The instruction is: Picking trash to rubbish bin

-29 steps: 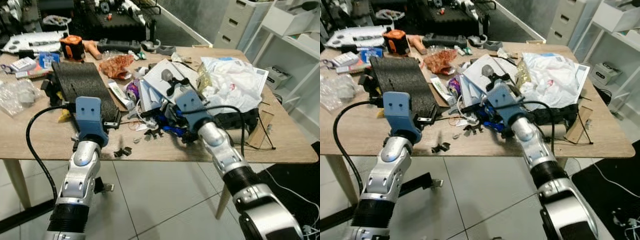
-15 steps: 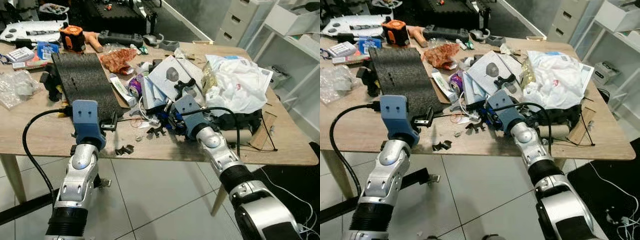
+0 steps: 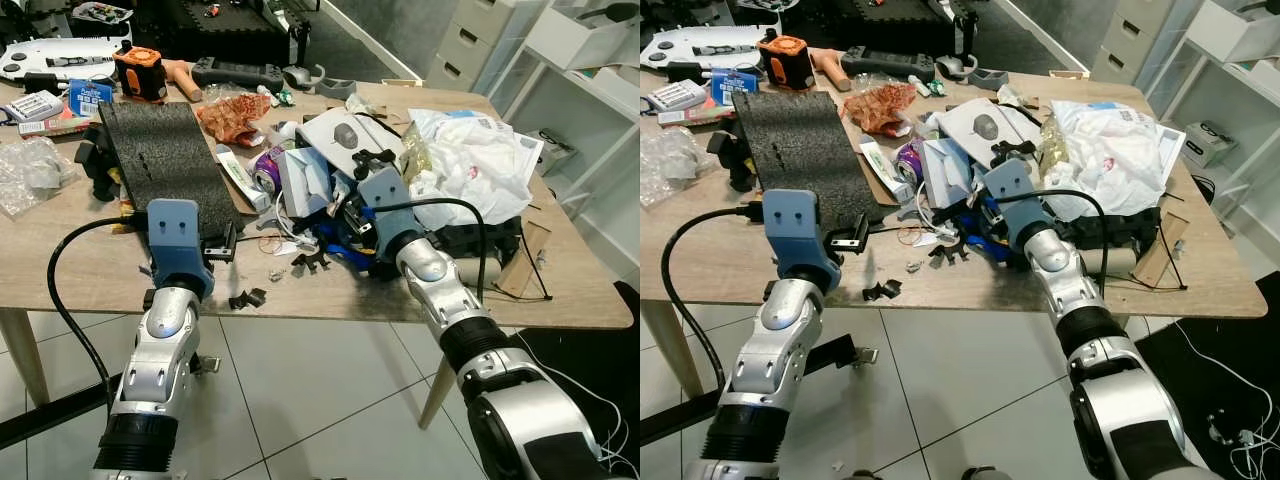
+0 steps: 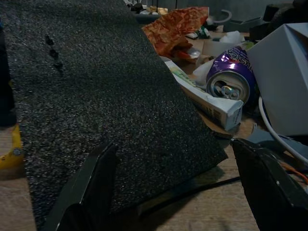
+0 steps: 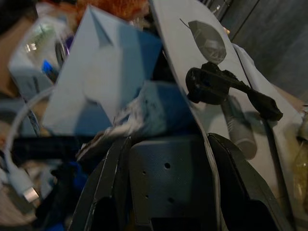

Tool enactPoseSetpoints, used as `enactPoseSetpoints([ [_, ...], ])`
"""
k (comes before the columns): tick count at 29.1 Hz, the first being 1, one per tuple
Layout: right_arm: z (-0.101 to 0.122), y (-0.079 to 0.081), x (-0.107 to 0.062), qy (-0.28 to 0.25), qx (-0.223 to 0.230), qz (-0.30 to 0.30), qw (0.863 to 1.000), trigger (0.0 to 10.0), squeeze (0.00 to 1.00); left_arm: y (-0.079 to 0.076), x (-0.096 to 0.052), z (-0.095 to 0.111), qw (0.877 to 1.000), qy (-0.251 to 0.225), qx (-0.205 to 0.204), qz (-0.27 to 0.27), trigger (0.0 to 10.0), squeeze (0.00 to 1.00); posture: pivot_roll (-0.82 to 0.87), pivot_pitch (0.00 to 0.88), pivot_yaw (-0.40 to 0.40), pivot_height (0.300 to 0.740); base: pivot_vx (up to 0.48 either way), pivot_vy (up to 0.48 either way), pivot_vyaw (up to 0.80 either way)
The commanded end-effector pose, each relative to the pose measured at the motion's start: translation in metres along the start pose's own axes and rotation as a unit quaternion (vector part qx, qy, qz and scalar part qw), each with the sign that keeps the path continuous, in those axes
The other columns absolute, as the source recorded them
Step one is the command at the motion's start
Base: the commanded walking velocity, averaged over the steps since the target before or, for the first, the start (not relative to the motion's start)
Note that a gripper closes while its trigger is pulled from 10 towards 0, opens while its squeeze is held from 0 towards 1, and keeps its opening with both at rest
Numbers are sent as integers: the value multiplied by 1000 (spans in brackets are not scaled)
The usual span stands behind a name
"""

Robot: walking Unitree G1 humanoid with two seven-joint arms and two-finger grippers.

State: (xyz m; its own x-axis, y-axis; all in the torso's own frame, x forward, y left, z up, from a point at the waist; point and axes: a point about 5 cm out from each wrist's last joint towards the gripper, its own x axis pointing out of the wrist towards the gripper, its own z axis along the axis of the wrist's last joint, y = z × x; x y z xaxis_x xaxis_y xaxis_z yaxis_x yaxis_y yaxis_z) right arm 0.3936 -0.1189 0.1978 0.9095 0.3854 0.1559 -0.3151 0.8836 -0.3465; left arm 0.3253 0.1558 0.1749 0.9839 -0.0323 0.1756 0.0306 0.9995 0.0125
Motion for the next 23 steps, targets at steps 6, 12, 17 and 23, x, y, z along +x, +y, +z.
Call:
enactPoseSetpoints([
  [6,9,-6,-1,-30,31,-1,999,0,0,-10,-1,-2,1000,3,-10,-10,10000,0,0,166,-90,740,0,0,0],
  [12,23,-14,-1,-61,25,-15,998,0,0,-11,1,-1,1000,1,-11,-13,10000,0,-2,161,-87,740,0,0,0],
  [17,41,-30,-2,-105,22,-59,993,0,0,-11,3,1,1000,-6,-10,-13,10000,0,-3,181,-100,740,0,0,0],
  [23,88,-67,-10,-235,131,-147,952,0,0,-8,2,3,1000,-13,-17,-4,10000,0,-1,178,-99,740,0,0,0],
])
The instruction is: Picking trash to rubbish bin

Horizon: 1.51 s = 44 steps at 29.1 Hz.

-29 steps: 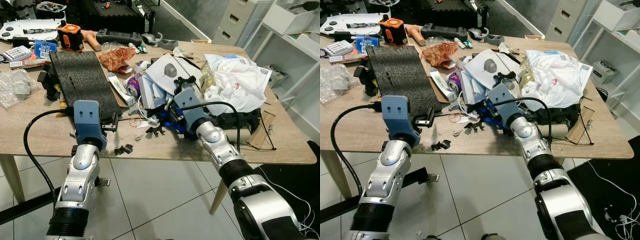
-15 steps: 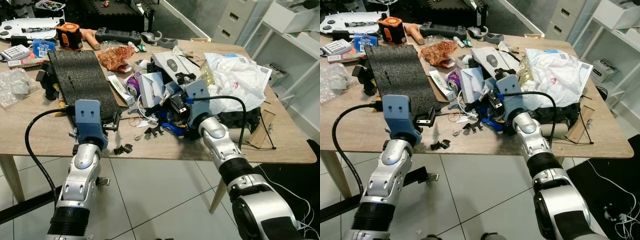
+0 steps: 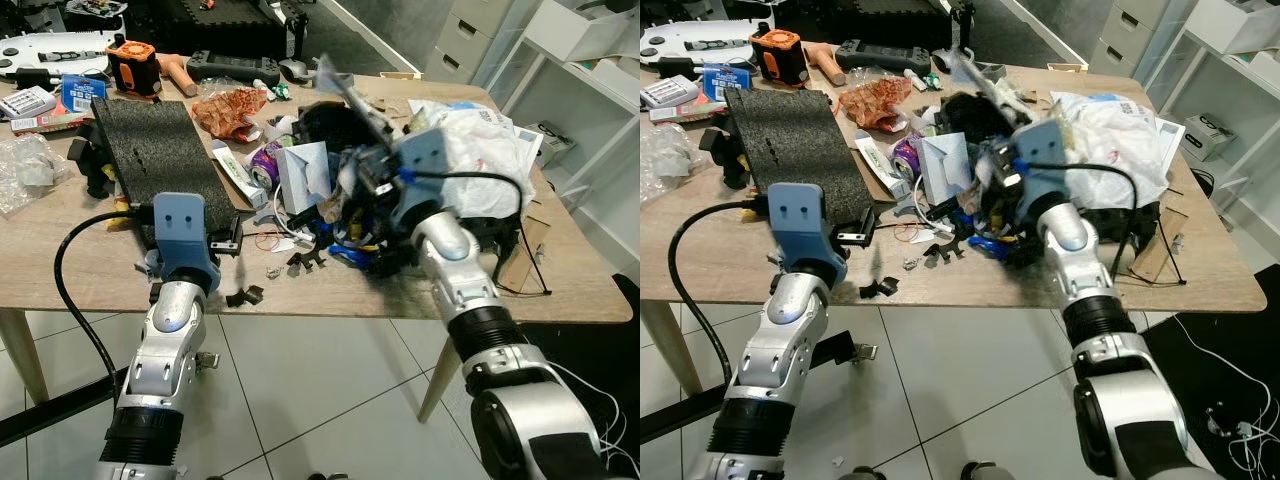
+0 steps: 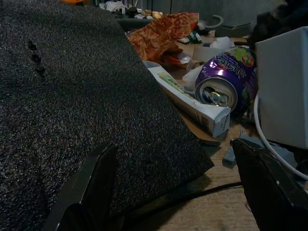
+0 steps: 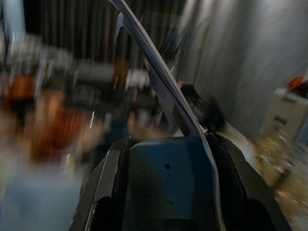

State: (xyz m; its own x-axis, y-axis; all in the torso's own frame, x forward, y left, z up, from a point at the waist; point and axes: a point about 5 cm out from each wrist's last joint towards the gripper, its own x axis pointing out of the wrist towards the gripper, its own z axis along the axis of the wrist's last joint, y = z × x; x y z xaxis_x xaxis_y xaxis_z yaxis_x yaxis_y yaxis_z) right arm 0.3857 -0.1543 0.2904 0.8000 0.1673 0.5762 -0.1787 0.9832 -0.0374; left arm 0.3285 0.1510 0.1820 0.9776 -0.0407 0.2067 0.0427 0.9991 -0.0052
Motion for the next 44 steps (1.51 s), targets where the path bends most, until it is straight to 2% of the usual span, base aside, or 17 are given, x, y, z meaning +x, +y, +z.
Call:
enactPoseSetpoints([
  [1,11,-4,2,-33,18,-14,999,0,0,-3,-3,-3,1000,3,-8,0,10000,0,-1,178,-99,740,0,0,0],
  [6,20,0,6,-50,62,-8,997,0,0,-5,-1,-4,1000,3,-5,-8,10000,0,-5,171,-81,740,0,0,0],
  [14,20,5,5,-47,76,6,996,0,0,-6,-1,-4,1000,2,-7,-9,10000,0,-4,161,-76,740,0,0,0],
  [16,19,24,4,-44,140,49,988,0,0,-5,2,0,1000,-4,-7,-8,10000,0,9,161,-76,740,0,0,0],
  [18,23,33,4,-53,180,70,980,0,0,-4,3,0,1000,-6,-3,-8,10000,0,7,173,-80,740,0,0,0],
  [22,34,37,5,-83,208,88,971,0,0,-3,2,1,1000,-9,-7,-5,10000,0,10,153,-74,740,0,0,0],
  [24,40,37,7,-98,257,85,958,0,0,-5,3,1,1000,-10,-8,-7,10000,0,8,172,-81,740,0,0,0],
  [27,41,35,8,-100,287,73,950,0,0,-6,3,1,1000,-10,-9,-9,10000,0,9,166,-77,740,0,0,0],
  [32,44,32,7,-103,310,67,943,0,0,-6,3,1,1000,-11,-10,-9,10000,0,9,172,-75,740,0,0,0],
  [33,47,30,7,-109,327,63,937,0,0,-7,4,1,1000,-10,-9,-11,10000,0,8,182,-77,740,0,0,0],
  [34,52,21,7,-121,378,46,916,0,0,-7,4,2,1000,-12,-11,-11,10000,0,11,173,-71,740,0,0,0],
  [36,53,18,7,-124,390,41,911,0,0,-7,4,2,1000,-12,-12,-11,10000,0,11,173,-71,740,0,0,0],
  [38,54,15,8,-119,384,39,915,0,0,-7,5,2,1000,-12,-11,-13,10000,0,12,164,-64,740,0,0,0],
  [39,59,6,9,-142,469,15,872,0,0,-9,6,2,1000,-12,-8,-20,10000,0,10,180,-68,740,0,0,0],
  [41,63,2,9,-149,537,17,830,0,0,-9,6,3,1000,-12,-9,-19,10000,0,10,176,-64,740,0,0,0],
  [43,63,3,9,-139,528,34,837,0,0,-9,5,3,1000,-12,-10,-18,10000,0,10,165,-58,740,0,0,0],
  [44,63,7,10,-123,497,56,857,0,0,-9,6,2,1000,-11,-10,-18,10000,0,8,176,-59,740,0,0,0],
])
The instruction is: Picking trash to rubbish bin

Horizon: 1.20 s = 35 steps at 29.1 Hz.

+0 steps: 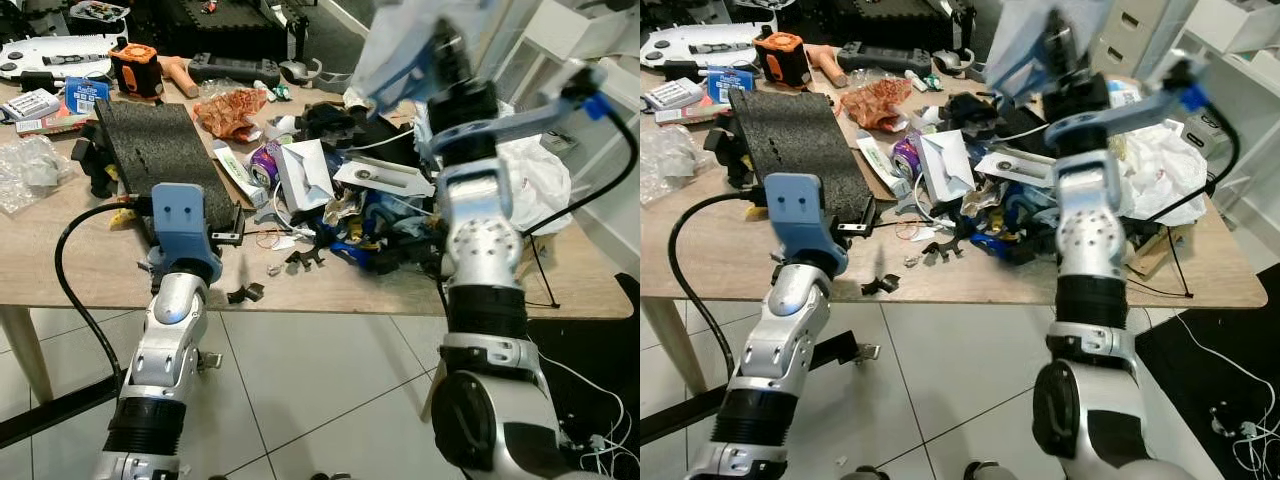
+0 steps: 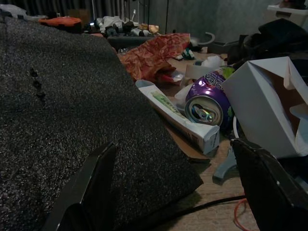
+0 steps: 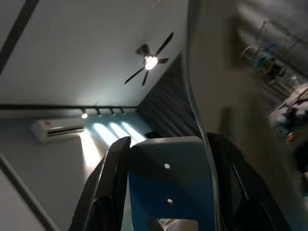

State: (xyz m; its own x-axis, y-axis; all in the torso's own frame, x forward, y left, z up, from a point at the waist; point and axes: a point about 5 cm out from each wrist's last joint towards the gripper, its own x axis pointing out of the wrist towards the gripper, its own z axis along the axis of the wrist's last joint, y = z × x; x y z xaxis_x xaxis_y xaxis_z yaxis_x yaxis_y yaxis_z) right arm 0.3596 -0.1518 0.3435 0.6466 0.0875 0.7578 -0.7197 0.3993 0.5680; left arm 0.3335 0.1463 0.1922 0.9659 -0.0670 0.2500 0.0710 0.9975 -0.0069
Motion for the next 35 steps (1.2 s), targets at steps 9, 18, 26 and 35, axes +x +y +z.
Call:
enactPoseSetpoints([
  [9,-18,24,4,97,-161,55,981,0,0,-7,-2,-8,1000,15,-3,-12,10000,0,12,197,-58,740,0,0,0],
  [18,-2,45,19,94,-219,98,966,0,0,-7,0,-6,1000,11,-7,-10,10000,0,2,179,-55,740,0,0,0],
  [26,-1,45,19,102,-344,110,927,0,0,-8,-4,-10,1000,17,-3,-14,10000,0,4,181,-58,740,0,0,0],
  [35,-23,11,-8,240,-574,161,766,10000,0,-7,-1,-9,1000,16,0,-16,10000,0,5,172,-55,740,0,0,0],
])
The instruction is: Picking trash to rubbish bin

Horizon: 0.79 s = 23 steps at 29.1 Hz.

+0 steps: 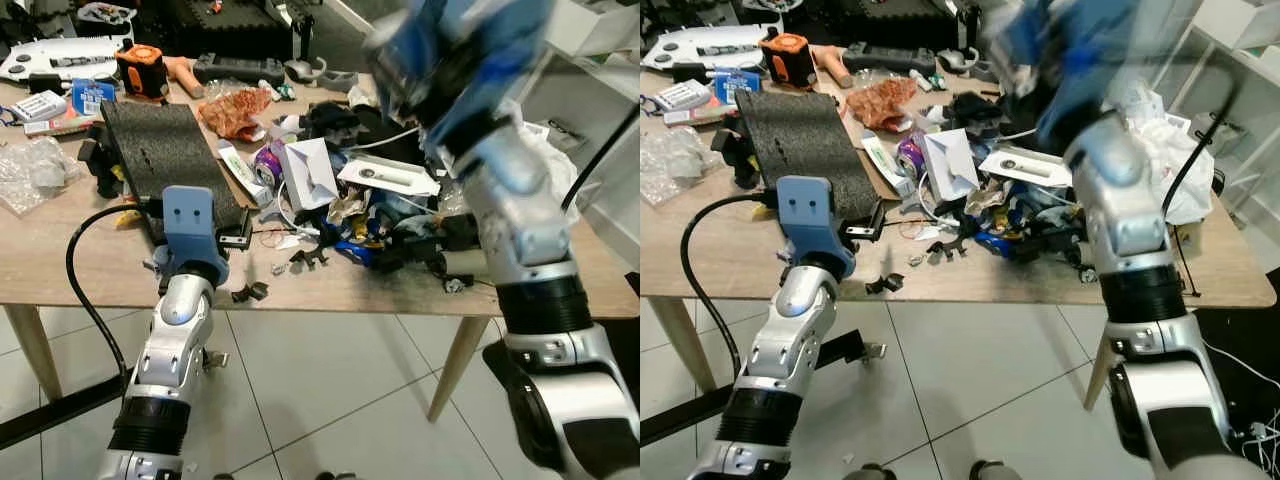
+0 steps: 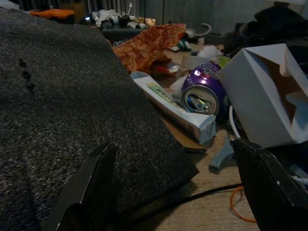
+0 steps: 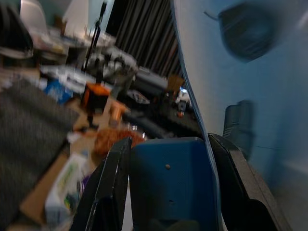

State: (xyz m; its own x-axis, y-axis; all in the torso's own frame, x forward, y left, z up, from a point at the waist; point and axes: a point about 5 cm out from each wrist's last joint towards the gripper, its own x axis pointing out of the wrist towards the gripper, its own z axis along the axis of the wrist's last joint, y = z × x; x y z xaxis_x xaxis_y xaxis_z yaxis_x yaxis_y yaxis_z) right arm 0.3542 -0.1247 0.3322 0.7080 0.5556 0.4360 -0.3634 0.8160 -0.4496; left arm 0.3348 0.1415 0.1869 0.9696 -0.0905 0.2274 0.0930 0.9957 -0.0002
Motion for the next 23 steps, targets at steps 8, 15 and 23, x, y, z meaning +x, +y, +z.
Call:
enactPoseSetpoints([
  [8,-24,0,-13,64,-110,38,991,10000,0,-4,-2,-5,1000,5,-4,-4,10000,0,0,179,-59,740,0,0,0],
  [15,-34,2,-16,90,-141,54,985,10000,0,-4,-2,-6,1000,7,0,-5,10000,0,1,191,-64,740,0,0,0],
  [23,-50,4,-25,134,-157,84,975,10000,259,-3,-3,-6,1000,8,0,-2,10000,0,1,193,-67,740,0,0,0],
])
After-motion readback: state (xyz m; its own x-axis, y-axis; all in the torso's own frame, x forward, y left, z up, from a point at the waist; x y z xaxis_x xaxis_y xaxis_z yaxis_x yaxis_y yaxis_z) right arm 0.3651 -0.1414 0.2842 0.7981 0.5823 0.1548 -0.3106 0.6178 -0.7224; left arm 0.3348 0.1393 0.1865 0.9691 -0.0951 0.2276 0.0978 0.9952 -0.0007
